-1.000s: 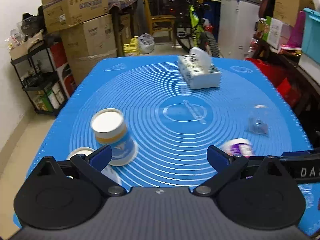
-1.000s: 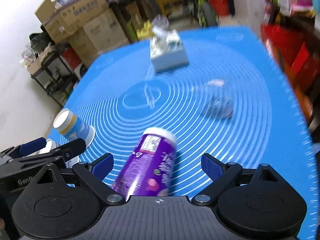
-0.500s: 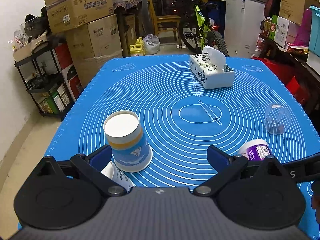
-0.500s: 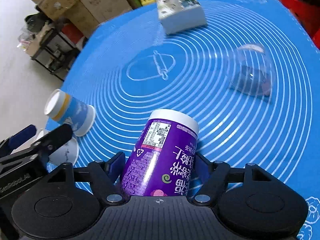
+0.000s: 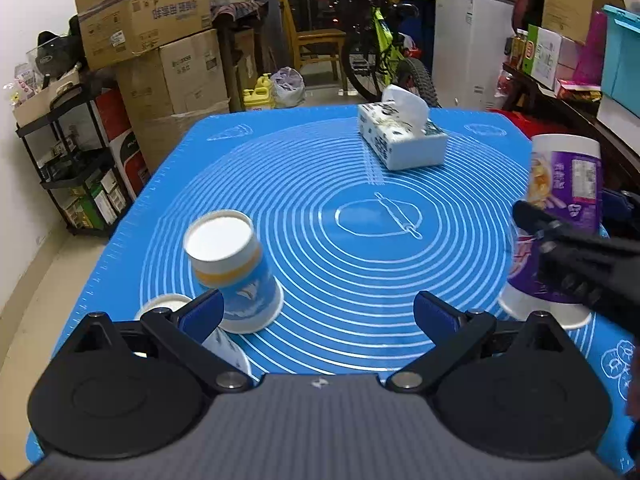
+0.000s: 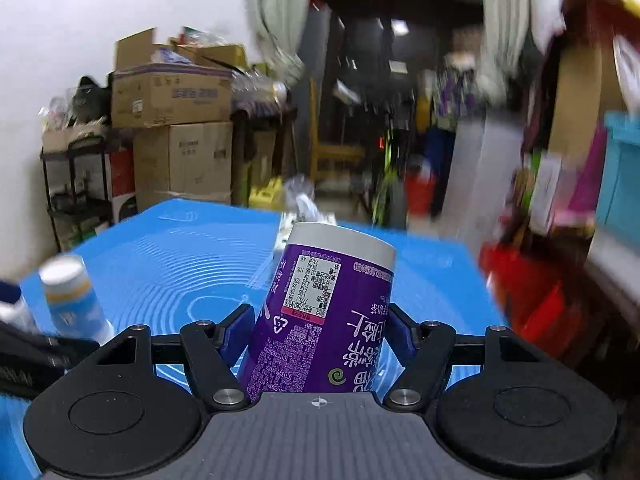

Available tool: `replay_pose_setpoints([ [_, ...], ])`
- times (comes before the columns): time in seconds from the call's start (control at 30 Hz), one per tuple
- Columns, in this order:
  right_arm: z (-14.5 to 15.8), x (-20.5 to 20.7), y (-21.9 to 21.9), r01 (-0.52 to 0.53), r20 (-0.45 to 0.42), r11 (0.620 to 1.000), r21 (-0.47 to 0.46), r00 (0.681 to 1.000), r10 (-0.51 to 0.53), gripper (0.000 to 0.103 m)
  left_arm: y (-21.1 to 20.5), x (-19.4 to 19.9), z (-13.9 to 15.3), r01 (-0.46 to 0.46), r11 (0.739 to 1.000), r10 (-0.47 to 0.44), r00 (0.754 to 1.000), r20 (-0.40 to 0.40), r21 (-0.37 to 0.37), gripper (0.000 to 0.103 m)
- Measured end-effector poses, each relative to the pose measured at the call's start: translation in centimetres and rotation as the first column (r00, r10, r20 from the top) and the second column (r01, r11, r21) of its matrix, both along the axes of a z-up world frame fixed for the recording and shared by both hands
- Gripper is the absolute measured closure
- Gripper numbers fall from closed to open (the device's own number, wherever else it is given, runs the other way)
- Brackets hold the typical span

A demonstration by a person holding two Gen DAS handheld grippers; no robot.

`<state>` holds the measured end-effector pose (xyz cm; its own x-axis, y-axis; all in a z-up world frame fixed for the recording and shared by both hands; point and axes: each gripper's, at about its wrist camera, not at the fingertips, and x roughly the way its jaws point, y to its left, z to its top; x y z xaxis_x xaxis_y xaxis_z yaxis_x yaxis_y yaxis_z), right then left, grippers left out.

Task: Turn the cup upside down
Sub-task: 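Grasp the purple cup with the right gripper while the left gripper releases it, then rotate the purple cup rim-down with the right gripper and set it on the mat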

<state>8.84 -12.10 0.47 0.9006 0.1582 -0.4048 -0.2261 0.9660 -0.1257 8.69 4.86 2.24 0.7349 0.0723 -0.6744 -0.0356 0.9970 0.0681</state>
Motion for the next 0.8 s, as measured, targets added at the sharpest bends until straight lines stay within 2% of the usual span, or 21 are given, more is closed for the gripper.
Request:
replay_pose_setpoints([
  [0.1,-1.3,-0.7,0.1,-0.023,0.028,0.999,-0.043,0.999,0.024,0.031,-0.4,-0.3,-0.3,0.012,1.000,-0.012,1.000,-0.001,0.007,0.003],
  [0.2,-2.0,-1.6,-0.1,-0.029,0.009,0.999,-0.040,1.000,0.029,0.031,-0.8,-0.5,-0.6,0.023,1.000,-0.023,1.000,-0.008,0.003,0.003],
  [0.3,-1.9,-3.0,-0.4,-0.039,0.019,0.998,-0.042,0.999,0.040,0.031,-1.2,-0.9,-1.0,0.037,0.999,-0.037,0.999,-0.014,-0.006,0.003],
  [0.43,-1.8,-3.9,-0.8,-0.065,-0.014,0.997,-0.051,0.998,0.065,0.032,-1.9,-1.6,-1.4,0.057,0.998,-0.057,0.998,-0.024,-0.013,0.003],
  [0.6,-1.5,-4.1,-1.8,-0.068,-0.072,0.998,0.002,0.995,0.068,0.032,-2.2,-2.5,-1.8,0.064,0.998,-0.065,0.998,-0.025,-0.027,0.003],
  [0.8,-1.0,-4.9,-2.9,-0.063,-0.103,0.995,0.082,0.992,0.071,0.020,-2.4,-4.4,-1.2,0.053,0.999,-0.053,0.998,0.040,-0.010,0.003],
])
